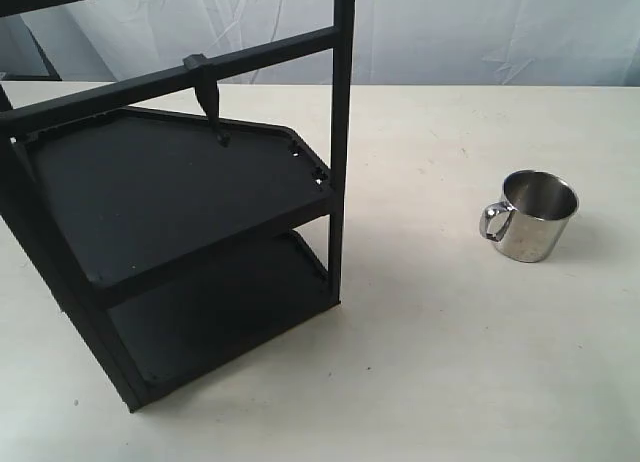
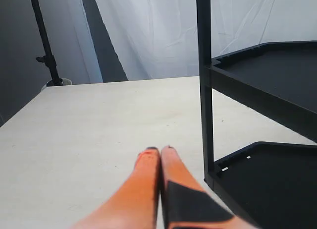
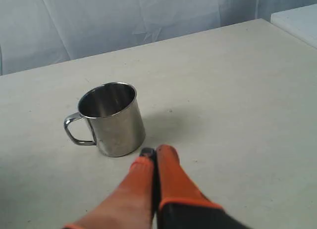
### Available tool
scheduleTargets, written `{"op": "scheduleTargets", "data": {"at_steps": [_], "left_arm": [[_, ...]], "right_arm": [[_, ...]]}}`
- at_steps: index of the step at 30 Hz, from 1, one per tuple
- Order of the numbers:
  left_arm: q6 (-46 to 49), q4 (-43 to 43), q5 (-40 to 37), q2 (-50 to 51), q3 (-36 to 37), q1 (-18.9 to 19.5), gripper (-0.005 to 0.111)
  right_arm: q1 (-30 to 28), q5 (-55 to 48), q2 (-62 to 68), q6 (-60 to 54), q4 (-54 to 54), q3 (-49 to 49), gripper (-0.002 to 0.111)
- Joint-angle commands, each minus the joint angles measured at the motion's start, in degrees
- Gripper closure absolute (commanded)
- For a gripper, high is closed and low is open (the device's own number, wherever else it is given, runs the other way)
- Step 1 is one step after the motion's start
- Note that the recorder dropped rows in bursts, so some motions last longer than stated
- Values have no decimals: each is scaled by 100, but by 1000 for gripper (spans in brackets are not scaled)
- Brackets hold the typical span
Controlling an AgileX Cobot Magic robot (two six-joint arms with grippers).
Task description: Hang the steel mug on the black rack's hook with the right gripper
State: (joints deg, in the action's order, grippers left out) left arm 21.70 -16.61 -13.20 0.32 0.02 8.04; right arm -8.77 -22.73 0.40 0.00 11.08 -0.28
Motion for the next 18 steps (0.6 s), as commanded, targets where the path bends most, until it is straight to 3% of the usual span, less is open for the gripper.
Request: {"op": "scheduleTargets", "data": {"at_steps": [1,4,9,11,15,18], "left_arm": [[-12,-54,73,-32,-2,-22,105],[-12,-65,73,-32,-2,-22,105],[-12,-92,73,-32,-2,-22,105],[-12,-92,73,-32,-2,-22,105],[-12,-181,73,-32,-2,-22,105],[-12,-181,73,-32,-2,-22,105]], "right_arm": [[-38,405,-40,0,-644,28,108],[-38,1138,-40,0,-1006,28,108],[-38,3233,-40,1665,1439,28,108],[-38,3633,-40,2116,2311,28,108],[-38,3904,-40,2299,2507,28,108],[-38,3267,-40,2521,2403,-262,109]]}}
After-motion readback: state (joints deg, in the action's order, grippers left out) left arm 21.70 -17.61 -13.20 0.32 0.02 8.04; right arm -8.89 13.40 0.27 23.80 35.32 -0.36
